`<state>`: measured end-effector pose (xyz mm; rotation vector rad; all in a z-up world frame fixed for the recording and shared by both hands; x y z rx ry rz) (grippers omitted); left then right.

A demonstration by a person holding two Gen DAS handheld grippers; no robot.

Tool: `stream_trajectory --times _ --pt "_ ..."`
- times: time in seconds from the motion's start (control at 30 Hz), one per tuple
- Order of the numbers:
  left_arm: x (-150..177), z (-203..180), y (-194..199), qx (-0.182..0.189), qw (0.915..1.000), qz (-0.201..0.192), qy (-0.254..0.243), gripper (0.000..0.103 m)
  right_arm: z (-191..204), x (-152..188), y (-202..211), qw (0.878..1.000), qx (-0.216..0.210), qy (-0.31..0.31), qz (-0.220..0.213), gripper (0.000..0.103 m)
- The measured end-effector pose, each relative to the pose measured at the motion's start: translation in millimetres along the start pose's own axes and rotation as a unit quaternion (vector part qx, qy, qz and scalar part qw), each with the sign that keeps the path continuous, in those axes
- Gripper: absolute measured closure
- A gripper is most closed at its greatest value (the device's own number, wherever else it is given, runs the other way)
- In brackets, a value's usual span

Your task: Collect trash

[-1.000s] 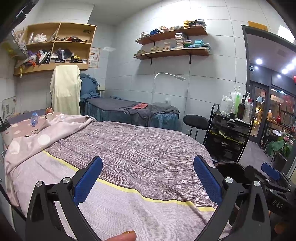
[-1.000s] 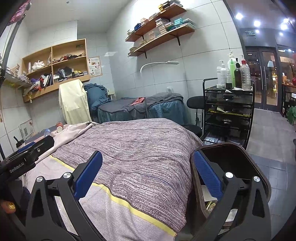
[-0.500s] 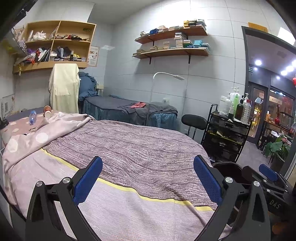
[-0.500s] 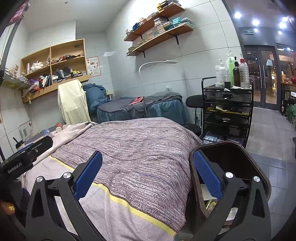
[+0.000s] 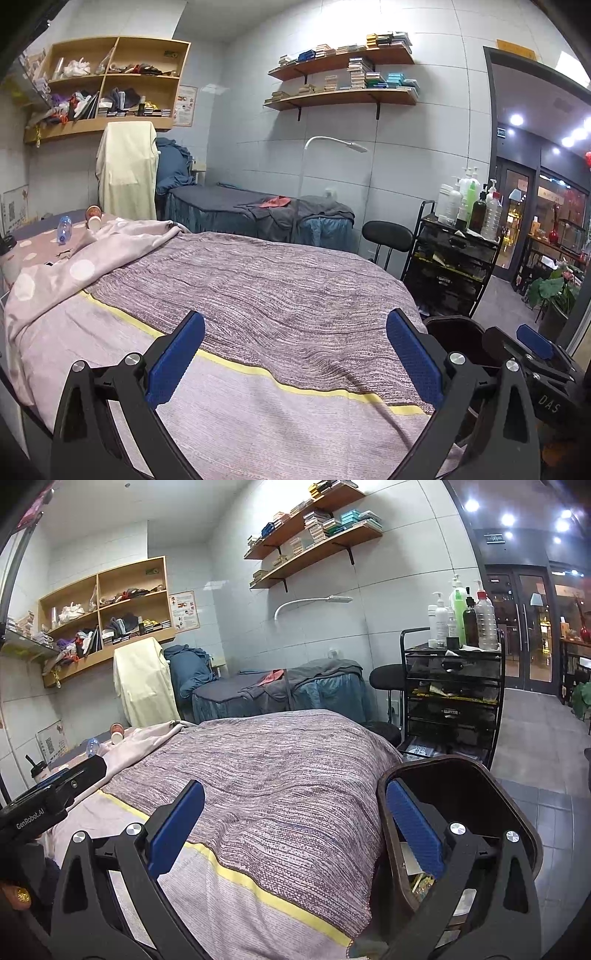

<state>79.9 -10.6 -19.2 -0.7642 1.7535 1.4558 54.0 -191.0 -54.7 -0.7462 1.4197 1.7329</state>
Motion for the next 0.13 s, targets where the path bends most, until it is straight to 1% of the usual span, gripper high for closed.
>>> stream_trajectory --times 0.13 --pt "-0.2 3.3 -0.5 -0.001 1.0000 0.001 0.004 0.006 -0.6 -0.5 -1.2 1.000 0.000 -0.002 0.002 0.006"
Point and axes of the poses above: each gripper's, at about its wrist camera, not at the fingertips, and y roughly against the way its jaws point, z to its left, x to its underside, the point moved 5 cm from there along -y, roughly the way its jaws point, and after that the axes turned 15 degrees about z, right-handed, at the moved point
